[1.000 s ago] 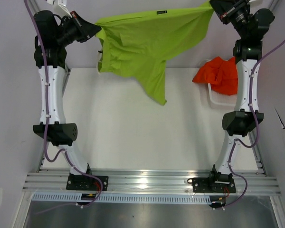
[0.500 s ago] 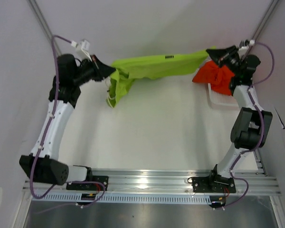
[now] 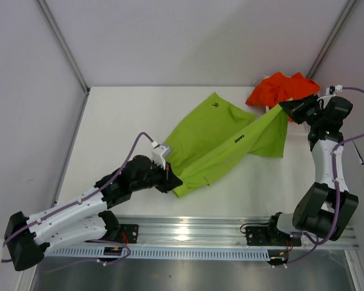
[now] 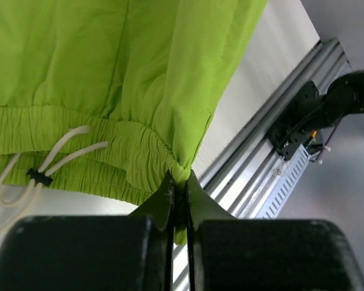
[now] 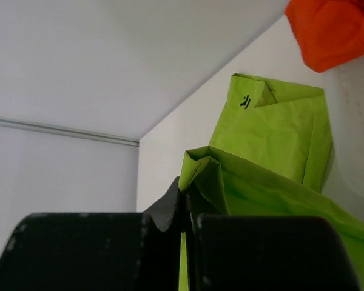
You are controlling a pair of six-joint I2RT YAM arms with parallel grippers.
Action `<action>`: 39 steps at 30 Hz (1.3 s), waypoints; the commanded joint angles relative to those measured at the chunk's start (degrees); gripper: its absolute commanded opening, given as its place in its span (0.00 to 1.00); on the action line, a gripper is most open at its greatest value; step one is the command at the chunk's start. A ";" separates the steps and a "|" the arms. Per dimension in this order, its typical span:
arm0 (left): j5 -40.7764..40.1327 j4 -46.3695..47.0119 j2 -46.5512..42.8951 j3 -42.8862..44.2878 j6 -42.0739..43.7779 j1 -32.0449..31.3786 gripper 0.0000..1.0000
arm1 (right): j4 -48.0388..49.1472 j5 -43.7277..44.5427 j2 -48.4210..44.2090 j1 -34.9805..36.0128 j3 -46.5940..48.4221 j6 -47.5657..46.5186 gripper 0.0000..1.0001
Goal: Fold and stack the shorts
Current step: Fold the shorts
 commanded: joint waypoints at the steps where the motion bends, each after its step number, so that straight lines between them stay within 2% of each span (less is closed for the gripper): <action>1: -8.21 4.09 1.43 -2.24 -4.36 -6.83 0.00 | -13.07 4.82 1.11 -0.17 4.68 -10.40 0.00; 6: -8.48 6.12 3.19 -5.23 -10.51 -7.64 0.00 | -13.97 6.92 3.93 2.19 6.44 -12.25 0.00; 11: -14.71 -2.65 4.50 1.78 -12.01 -6.95 0.00 | -14.14 11.23 7.01 6.24 11.18 -12.43 0.00; 14: -13.15 -5.05 5.91 4.34 -11.31 -3.26 0.00 | -13.88 12.47 10.25 8.61 15.14 -12.16 0.00; 16: -8.50 -3.82 6.26 4.52 -10.70 0.95 0.00 | -13.35 12.91 11.84 10.19 17.07 -11.72 0.00; 29: -1.55 -3.38 10.04 4.88 -8.15 19.32 0.00 | -12.12 15.55 29.59 18.63 36.05 -9.09 0.00; 33: 1.01 -0.74 11.36 4.79 -7.18 21.97 0.00 | -10.46 15.63 33.20 20.04 40.72 -8.03 0.00; 36: 2.68 1.80 11.28 4.35 -4.90 21.97 0.00 | -7.56 16.34 32.77 20.31 39.94 -7.15 0.00; 39: -1.80 -1.52 11.27 6.10 -3.67 23.02 0.00 | -5.53 16.52 33.11 20.31 39.58 -6.10 0.00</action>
